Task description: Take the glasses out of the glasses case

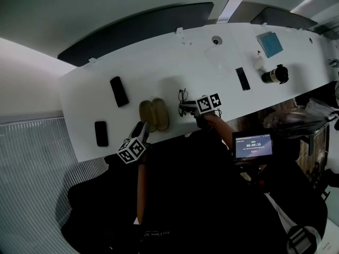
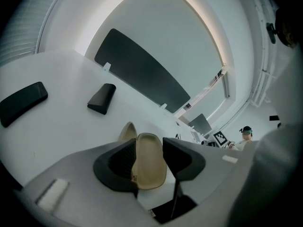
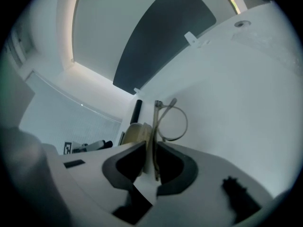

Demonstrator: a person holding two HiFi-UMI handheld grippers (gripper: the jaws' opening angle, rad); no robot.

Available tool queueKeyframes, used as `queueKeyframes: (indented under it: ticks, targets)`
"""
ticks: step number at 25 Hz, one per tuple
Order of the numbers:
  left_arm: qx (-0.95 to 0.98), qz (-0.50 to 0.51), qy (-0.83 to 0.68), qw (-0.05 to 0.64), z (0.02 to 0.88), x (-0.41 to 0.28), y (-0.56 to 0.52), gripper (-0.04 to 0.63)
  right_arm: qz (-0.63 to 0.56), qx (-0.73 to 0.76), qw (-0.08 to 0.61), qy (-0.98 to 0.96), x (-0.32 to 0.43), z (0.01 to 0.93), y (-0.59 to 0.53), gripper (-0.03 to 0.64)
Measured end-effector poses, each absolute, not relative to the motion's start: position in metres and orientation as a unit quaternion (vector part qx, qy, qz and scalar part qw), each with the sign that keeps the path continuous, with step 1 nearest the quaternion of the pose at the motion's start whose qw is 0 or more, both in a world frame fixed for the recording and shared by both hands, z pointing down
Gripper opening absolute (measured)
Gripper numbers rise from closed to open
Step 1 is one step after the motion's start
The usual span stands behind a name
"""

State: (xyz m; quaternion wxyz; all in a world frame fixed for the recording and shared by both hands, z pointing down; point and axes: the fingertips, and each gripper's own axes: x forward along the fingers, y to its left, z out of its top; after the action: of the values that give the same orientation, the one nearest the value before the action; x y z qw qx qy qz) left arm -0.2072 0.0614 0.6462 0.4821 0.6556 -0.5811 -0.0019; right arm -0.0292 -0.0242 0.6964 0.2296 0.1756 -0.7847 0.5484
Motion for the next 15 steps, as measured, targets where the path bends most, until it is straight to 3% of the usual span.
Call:
queueKeyframes:
  ticks: [1,2,7,11,15]
  targets:
    - [0.662,-0.003,-0.578,0.476,0.641,-0.204,0.058,0.184,0.554,0.179,0.212,-0.785,-0.030,0.691,-0.027,0.037]
    - [0.671,-0.004,-0.574,0.469,0.636,-0.200,0.053,0.183,0.559,0.180,0.196,-0.786,-0.031,0.686,-0.030,0.025]
    - [0.736,-0.025,-0.515,0.439,0.607,-0.163,0.024,0.161,0.570,0.134,0.121,-0.802,-0.043,0.645,-0.028,0.020]
    - [0.768,-0.088,-0.436,0.461,0.581,-0.136,0.004,0.161,0.569,0.046,0.030,-0.821,-0.054,0.582,-0.020,0.018]
    - [0.802,-0.084,-0.332,0.490,0.573,-0.108,-0.001,0.161,0.563,-0.030,0.018,-0.826,-0.056,0.553,0.002,0.018]
